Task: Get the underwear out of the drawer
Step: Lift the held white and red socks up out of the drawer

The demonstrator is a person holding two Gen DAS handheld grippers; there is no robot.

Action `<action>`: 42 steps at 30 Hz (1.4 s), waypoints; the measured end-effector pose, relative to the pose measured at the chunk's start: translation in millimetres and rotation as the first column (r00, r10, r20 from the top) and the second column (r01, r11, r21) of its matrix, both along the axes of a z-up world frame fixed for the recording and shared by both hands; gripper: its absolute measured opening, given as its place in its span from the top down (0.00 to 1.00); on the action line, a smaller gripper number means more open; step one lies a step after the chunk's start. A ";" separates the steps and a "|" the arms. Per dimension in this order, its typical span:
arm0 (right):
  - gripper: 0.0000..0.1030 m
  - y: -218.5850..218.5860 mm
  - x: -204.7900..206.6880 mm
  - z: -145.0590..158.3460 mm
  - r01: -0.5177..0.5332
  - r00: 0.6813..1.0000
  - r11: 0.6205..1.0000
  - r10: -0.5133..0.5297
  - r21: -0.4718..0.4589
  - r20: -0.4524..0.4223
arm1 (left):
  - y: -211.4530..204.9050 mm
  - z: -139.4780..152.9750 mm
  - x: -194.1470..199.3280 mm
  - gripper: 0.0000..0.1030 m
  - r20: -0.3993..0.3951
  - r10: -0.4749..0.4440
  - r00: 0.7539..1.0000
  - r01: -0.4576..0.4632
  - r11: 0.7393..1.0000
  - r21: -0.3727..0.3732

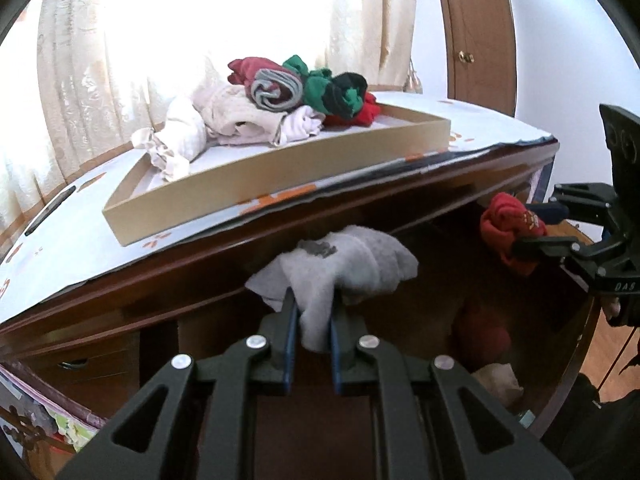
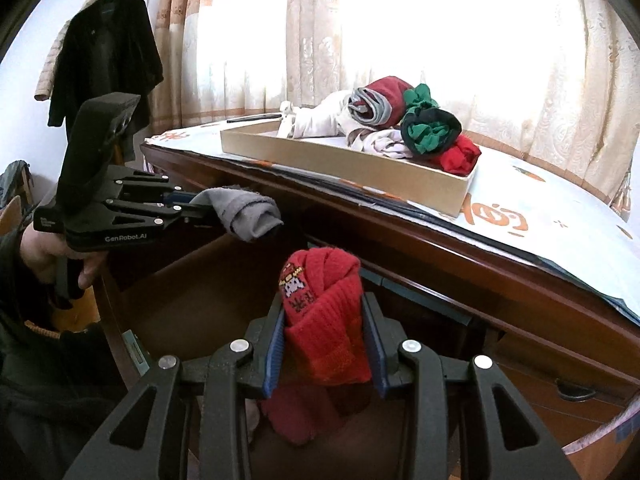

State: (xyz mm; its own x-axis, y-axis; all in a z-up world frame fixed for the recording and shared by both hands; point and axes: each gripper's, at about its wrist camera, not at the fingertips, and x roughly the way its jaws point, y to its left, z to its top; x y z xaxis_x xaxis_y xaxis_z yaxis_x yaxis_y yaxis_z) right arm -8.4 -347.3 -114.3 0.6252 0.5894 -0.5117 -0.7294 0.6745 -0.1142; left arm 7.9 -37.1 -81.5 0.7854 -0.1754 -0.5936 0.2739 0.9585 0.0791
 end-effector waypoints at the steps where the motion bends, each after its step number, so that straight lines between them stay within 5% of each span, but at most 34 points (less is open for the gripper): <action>1: 0.63 -0.3 -0.1 0.1 0.001 1.000 1.000 -0.001 0.003 0.002 | 0.5 0.3 -0.3 0.89 0.004 0.002 1.000 -0.002 1.000 -0.004; 42: 0.63 -0.5 -6.0 14.9 0.013 0.997 0.994 -0.021 0.110 0.076 | 28.2 19.2 -14.3 0.91 0.139 0.084 0.987 -0.062 0.986 -0.156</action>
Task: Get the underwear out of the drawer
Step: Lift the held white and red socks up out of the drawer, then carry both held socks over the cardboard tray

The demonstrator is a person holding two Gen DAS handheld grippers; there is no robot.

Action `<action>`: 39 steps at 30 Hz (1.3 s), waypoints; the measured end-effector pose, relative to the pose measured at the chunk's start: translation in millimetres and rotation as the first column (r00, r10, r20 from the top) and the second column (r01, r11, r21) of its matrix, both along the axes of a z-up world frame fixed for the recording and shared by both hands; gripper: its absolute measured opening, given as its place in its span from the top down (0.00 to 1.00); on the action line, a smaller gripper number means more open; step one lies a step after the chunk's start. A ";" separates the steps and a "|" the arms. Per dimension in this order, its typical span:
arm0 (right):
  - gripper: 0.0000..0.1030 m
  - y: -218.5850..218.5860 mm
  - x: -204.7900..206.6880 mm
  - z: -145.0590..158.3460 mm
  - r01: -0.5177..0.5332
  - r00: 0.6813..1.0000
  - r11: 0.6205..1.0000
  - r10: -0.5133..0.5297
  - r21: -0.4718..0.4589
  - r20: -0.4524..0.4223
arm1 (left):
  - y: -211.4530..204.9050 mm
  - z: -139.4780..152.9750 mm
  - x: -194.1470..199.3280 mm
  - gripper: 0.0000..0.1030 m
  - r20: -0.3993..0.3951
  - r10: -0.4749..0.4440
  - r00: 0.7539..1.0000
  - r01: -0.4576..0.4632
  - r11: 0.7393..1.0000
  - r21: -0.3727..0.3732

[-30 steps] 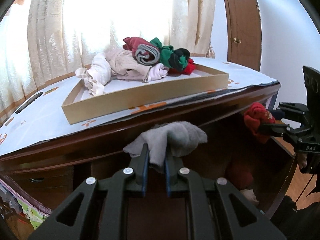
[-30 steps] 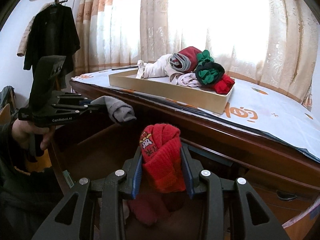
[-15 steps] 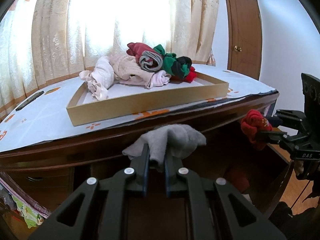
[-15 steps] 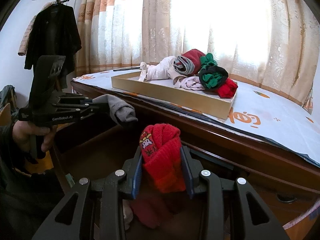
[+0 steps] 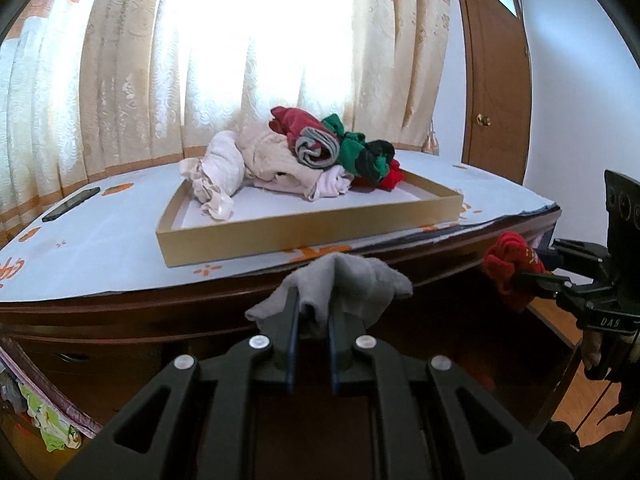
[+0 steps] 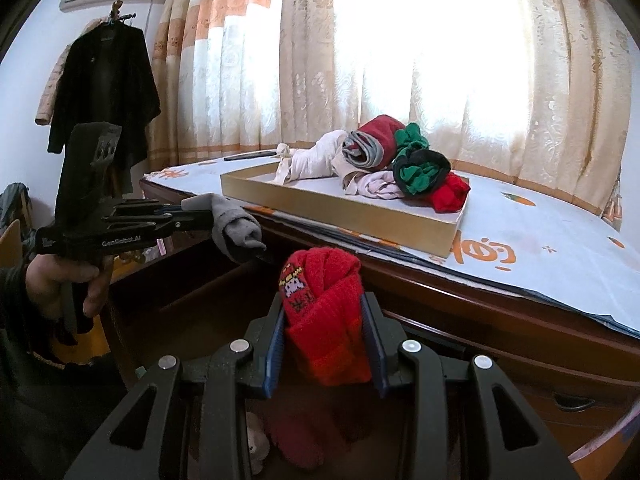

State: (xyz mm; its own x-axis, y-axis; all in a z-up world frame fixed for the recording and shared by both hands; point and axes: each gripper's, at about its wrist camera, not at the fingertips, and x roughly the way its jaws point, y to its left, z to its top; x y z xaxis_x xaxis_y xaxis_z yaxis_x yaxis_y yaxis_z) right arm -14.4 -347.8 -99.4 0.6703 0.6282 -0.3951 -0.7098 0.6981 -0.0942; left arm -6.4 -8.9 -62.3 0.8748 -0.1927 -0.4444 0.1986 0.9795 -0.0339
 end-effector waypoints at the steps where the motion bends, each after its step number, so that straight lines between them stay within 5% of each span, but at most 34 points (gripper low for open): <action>1: 0.63 -1.0 0.0 0.9 0.000 1.000 1.000 0.000 0.009 0.001 | 0.7 0.8 -0.3 0.91 0.005 0.004 1.000 -0.004 1.000 -0.001; 39: 0.63 66.5 37.2 74.9 -0.097 0.995 0.995 0.097 0.011 0.035 | 28.8 72.3 24.5 0.92 0.118 0.049 0.992 -0.053 0.998 0.031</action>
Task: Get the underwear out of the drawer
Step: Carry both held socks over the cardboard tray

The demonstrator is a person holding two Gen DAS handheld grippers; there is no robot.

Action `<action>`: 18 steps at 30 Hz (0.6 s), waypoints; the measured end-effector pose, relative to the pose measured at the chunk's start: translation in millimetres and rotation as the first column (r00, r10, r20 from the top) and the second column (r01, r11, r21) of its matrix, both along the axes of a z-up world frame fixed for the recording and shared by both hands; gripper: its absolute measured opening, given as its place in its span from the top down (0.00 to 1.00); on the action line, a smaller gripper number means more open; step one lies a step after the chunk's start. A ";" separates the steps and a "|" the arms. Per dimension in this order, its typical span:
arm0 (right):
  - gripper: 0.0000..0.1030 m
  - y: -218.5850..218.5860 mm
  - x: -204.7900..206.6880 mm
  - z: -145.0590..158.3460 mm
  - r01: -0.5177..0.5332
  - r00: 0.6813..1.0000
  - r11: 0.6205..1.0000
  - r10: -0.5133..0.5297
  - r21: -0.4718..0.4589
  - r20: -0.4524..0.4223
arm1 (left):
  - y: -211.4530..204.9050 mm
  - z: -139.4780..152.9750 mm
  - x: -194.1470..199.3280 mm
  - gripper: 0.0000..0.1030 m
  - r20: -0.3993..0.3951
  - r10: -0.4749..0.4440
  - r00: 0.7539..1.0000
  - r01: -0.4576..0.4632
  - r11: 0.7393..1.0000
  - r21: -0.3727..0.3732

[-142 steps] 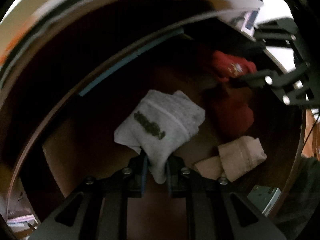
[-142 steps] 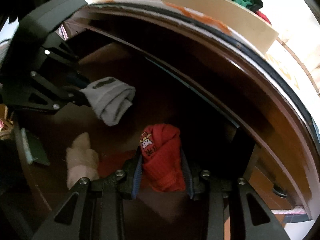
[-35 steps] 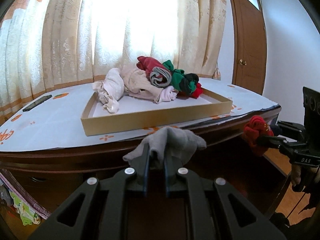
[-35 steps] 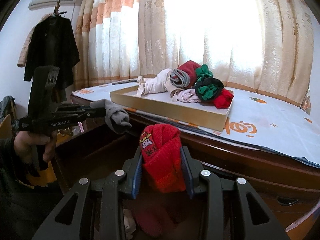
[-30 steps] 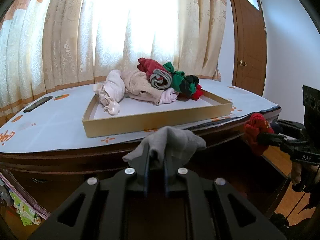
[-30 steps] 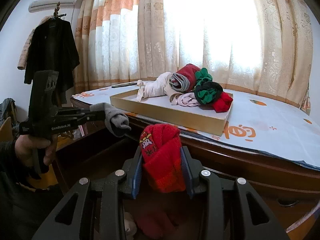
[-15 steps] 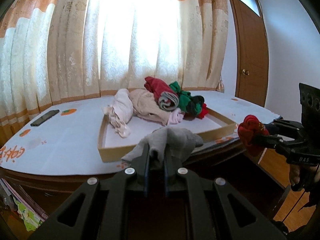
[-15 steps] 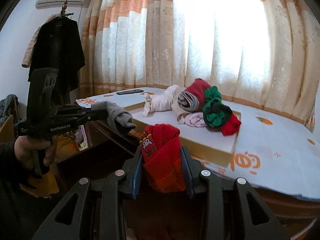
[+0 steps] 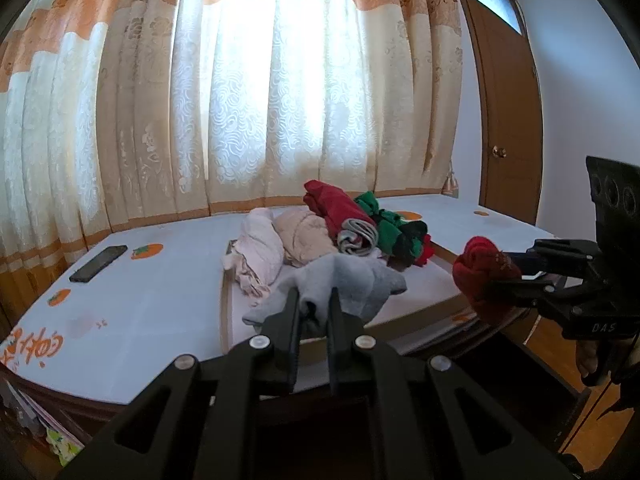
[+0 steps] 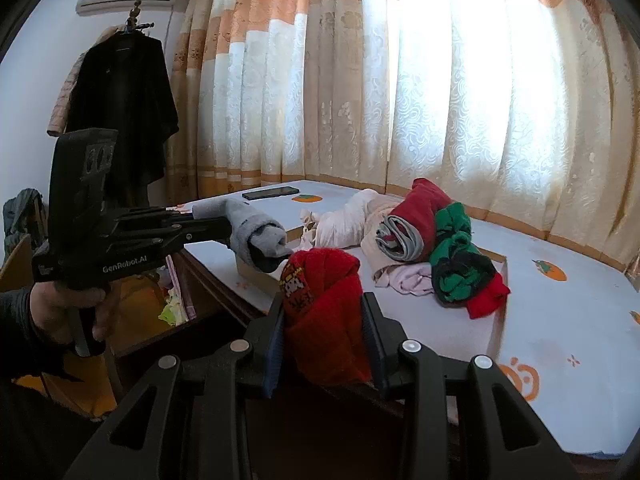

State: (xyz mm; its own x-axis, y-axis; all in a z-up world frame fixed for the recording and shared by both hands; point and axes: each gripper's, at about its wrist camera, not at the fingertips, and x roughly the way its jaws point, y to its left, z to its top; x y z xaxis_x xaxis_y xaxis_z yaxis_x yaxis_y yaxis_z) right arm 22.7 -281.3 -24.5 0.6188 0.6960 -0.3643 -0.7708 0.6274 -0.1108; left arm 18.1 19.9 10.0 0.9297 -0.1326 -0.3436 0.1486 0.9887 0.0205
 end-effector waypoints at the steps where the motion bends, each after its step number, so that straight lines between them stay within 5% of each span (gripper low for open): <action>1: 0.63 1.9 2.4 1.3 0.000 1.000 1.000 0.000 0.002 -0.004 | 1.4 1.2 3.6 0.92 -0.002 0.002 1.000 -0.002 1.000 0.005; 18: 0.63 46.1 56.9 15.1 0.000 0.993 1.000 0.001 0.010 -0.118 | 17.0 9.5 48.8 0.92 -0.070 0.018 0.997 -0.017 1.000 0.015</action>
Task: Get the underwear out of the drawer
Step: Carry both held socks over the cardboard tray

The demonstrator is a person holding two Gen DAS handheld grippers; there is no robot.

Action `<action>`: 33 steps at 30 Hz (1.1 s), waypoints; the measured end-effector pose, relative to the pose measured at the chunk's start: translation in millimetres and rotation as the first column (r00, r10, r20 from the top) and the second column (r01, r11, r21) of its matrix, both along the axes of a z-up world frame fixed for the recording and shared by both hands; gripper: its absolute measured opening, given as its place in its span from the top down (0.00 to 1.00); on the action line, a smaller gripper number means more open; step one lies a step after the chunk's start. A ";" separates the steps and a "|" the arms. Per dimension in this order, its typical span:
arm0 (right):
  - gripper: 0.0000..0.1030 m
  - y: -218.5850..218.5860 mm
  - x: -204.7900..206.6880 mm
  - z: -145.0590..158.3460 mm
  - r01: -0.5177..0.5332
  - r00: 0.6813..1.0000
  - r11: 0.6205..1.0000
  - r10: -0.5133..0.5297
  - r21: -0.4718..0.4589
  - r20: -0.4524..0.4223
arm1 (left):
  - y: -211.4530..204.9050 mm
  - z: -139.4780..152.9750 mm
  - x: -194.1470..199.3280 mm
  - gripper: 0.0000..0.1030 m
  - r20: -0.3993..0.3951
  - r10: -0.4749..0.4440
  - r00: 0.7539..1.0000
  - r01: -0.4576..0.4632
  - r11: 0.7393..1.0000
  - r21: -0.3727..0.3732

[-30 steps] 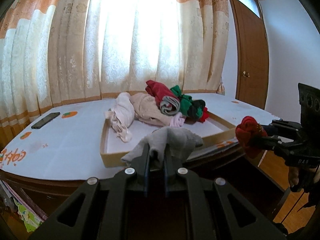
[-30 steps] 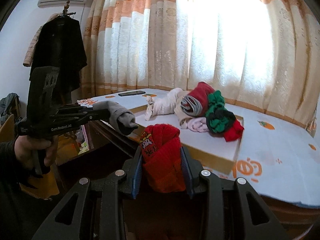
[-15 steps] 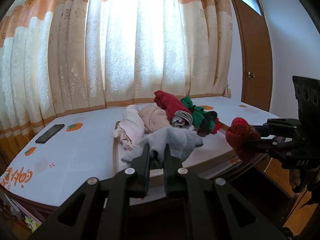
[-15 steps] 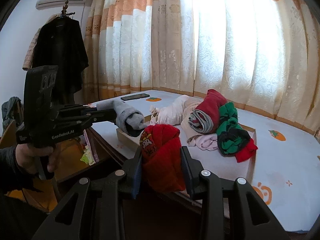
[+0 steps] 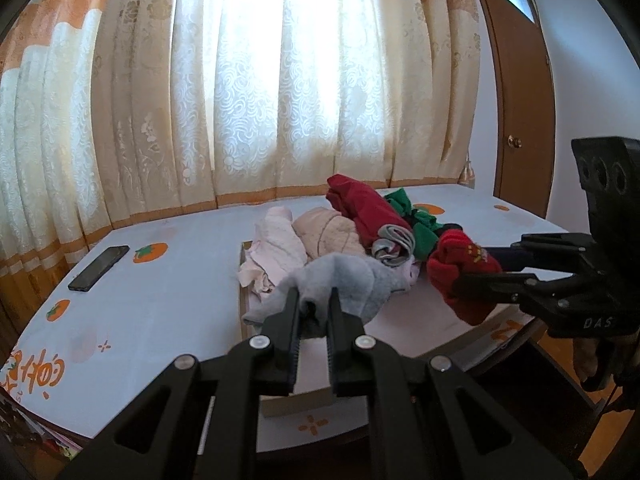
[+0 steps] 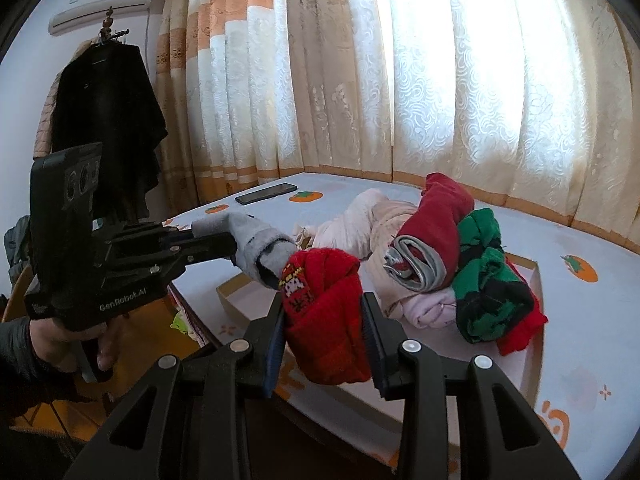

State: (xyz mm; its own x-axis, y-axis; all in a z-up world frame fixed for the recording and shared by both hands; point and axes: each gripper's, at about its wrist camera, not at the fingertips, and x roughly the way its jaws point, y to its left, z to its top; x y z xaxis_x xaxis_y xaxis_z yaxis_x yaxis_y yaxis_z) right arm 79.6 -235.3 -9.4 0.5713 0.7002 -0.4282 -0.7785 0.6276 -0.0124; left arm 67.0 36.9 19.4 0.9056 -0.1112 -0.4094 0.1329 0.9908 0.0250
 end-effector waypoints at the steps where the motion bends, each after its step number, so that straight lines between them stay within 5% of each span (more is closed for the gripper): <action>1: 0.63 1.5 3.0 0.5 0.000 1.000 1.000 0.000 0.001 -0.005 | 1.0 -0.4 2.7 0.92 -0.007 0.001 1.000 -0.001 1.000 -0.004; 33: 0.63 46.5 71.9 -18.5 0.054 0.985 0.996 -0.064 -0.068 -0.159 | 12.2 -27.3 50.5 0.92 -0.178 0.005 0.984 -0.008 1.000 -0.019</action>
State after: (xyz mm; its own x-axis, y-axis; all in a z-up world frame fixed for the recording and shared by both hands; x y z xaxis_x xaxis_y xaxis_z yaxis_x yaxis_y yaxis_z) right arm 151.5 -188.8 -27.9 0.5311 0.6360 -0.5598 -0.7352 0.6744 0.0686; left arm 117.5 49.1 -7.8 0.8195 -0.1150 -0.5615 0.1269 0.9917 -0.0179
